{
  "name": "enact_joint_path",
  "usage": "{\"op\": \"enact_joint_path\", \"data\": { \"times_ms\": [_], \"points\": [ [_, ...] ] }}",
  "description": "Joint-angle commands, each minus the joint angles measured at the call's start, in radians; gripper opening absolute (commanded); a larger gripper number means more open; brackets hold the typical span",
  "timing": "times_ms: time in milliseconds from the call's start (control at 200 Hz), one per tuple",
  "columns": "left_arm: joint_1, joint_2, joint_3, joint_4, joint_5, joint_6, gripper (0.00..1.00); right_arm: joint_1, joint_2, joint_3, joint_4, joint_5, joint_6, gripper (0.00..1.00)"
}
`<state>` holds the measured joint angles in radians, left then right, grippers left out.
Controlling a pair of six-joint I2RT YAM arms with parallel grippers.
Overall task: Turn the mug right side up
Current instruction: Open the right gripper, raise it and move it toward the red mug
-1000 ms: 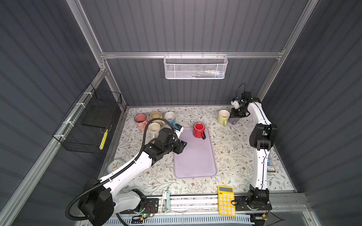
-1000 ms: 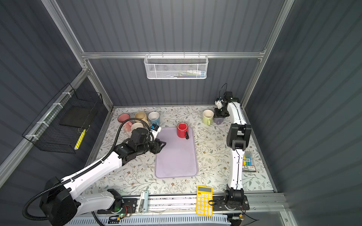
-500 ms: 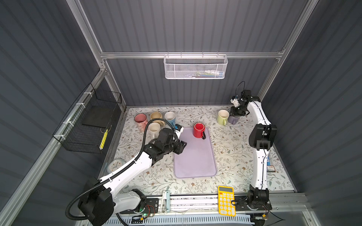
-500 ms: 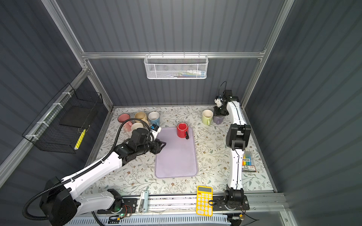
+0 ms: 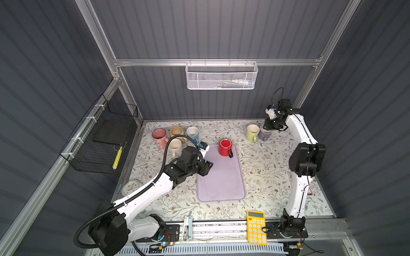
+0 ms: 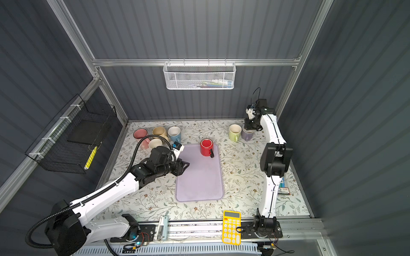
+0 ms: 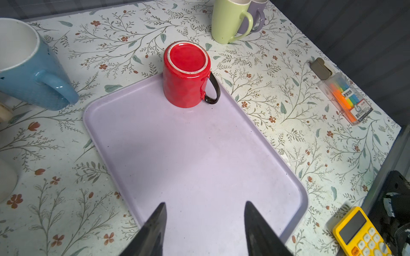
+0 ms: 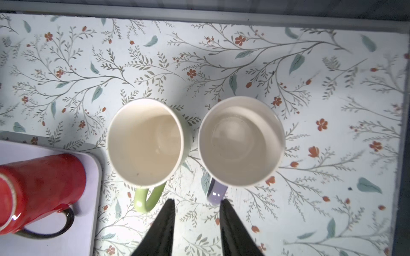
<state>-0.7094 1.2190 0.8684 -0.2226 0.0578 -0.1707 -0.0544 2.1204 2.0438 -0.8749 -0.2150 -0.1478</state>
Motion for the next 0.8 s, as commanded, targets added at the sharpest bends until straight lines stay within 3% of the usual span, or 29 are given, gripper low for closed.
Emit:
{"op": "enact_joint_path", "data": {
  "times_ms": [0, 195, 375, 795],
  "points": [
    [-0.010, -0.026, -0.009, 0.019, -0.024, -0.017, 0.57, 0.022, -0.131, -0.167, 0.148, 0.014, 0.033, 0.36],
    [-0.012, -0.014, -0.006, 0.038, -0.065, -0.020, 0.57, 0.155, -0.340, -0.478, 0.292, 0.106, 0.016, 0.35],
    [-0.012, 0.011, -0.001, 0.045, -0.110, -0.031, 0.57, 0.307, -0.392, -0.643, 0.371, 0.161, 0.037, 0.34],
    [-0.010, 0.000, -0.007, 0.035, -0.184, -0.045, 0.59, 0.459, -0.244, -0.669, 0.440, 0.211, 0.066, 0.32]
  ]
}}
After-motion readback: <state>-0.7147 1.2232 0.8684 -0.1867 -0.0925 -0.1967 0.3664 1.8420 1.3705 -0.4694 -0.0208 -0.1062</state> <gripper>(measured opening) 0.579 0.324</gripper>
